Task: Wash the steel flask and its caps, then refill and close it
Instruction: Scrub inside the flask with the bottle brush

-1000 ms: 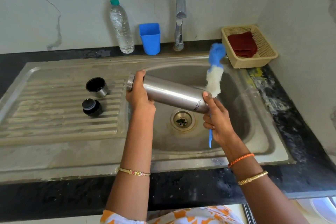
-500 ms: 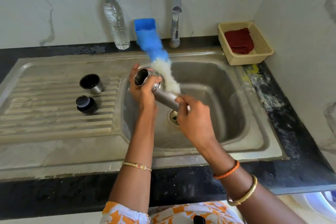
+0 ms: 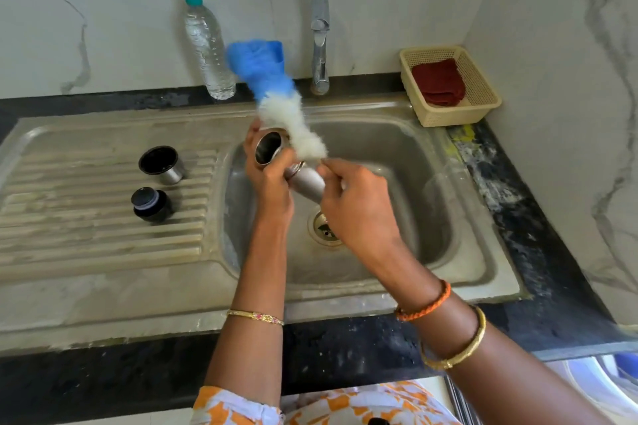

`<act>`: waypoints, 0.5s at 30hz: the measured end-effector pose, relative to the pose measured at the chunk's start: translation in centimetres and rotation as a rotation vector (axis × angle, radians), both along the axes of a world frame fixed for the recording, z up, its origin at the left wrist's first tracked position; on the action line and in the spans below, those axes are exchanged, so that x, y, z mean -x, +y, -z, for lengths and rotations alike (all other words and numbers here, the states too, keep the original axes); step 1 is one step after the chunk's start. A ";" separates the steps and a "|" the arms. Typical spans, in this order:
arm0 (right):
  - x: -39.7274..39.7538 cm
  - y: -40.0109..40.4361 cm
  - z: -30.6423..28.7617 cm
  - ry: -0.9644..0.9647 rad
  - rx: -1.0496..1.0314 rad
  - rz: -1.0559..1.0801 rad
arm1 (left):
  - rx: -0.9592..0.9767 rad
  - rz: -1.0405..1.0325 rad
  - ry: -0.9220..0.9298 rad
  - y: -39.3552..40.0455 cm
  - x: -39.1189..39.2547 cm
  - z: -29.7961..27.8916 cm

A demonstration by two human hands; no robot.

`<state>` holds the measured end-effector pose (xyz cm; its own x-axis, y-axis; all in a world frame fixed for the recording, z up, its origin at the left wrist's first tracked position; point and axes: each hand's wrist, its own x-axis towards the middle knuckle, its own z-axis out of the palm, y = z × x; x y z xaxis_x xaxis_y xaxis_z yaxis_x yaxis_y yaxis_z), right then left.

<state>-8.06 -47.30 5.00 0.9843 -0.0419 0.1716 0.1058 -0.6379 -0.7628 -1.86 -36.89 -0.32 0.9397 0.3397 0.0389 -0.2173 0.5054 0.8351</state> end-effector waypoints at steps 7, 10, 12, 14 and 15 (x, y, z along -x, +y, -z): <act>-0.5 -3.7 4.2 0.252 0.092 0.158 | -0.007 -0.008 -0.017 1.4 0.3 -0.3; -1.4 -7.4 7.4 0.488 0.097 0.252 | -0.011 0.030 -0.073 2.2 0.4 -0.6; -1.8 -8.4 8.4 0.646 -0.142 0.284 | 0.037 0.069 -0.084 2.2 0.8 -0.8; -2.1 -8.6 8.5 0.824 -0.570 0.303 | 0.102 0.132 -0.086 2.1 1.0 -1.0; -2.3 -8.7 8.4 0.886 -0.761 0.290 | 0.108 0.165 -0.106 2.2 1.0 -1.0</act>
<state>-5.79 -56.00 -3.43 0.6849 -0.0779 -0.7244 -0.7184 0.0940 -0.6893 -2.83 -34.73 0.71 0.9754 0.1897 0.1124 -0.2084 0.6267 0.7509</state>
